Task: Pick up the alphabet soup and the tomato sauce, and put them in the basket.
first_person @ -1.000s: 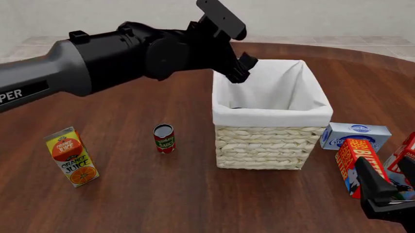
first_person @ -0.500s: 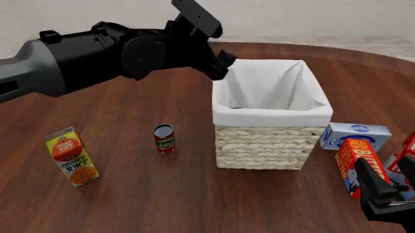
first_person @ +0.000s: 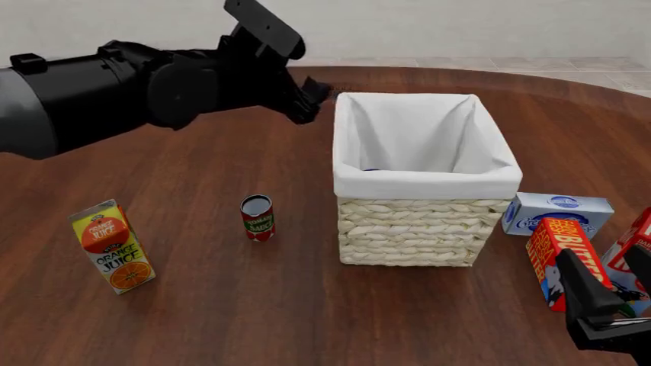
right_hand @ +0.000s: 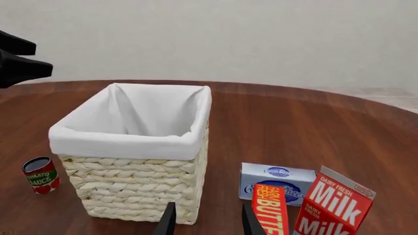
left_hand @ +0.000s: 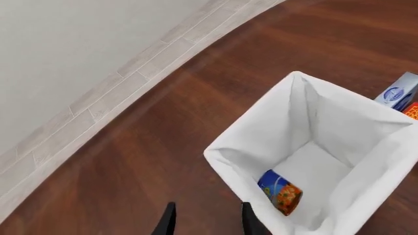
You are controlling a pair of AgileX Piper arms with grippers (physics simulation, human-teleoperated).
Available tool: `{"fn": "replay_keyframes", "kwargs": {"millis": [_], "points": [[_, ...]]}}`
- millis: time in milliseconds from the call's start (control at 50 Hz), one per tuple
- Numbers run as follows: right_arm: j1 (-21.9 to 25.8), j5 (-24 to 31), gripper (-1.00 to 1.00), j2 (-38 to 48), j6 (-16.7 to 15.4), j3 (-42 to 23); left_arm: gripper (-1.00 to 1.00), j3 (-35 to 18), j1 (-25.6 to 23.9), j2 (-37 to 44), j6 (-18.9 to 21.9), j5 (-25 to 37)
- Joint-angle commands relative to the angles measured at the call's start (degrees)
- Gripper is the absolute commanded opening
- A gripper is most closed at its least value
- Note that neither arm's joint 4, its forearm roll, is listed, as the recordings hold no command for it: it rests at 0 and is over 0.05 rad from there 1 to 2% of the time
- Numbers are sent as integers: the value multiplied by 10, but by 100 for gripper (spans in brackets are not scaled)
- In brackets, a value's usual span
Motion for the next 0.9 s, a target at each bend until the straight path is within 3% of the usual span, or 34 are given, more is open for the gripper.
{"fn": "replay_keyframes", "kwargs": {"millis": [20,900], "points": [[2,3,100,-7,-4,0,100,31,30,-16,-2,-12],[7,4,100,-8,-6,0,100,133,112,-27,-13,-71]]}}
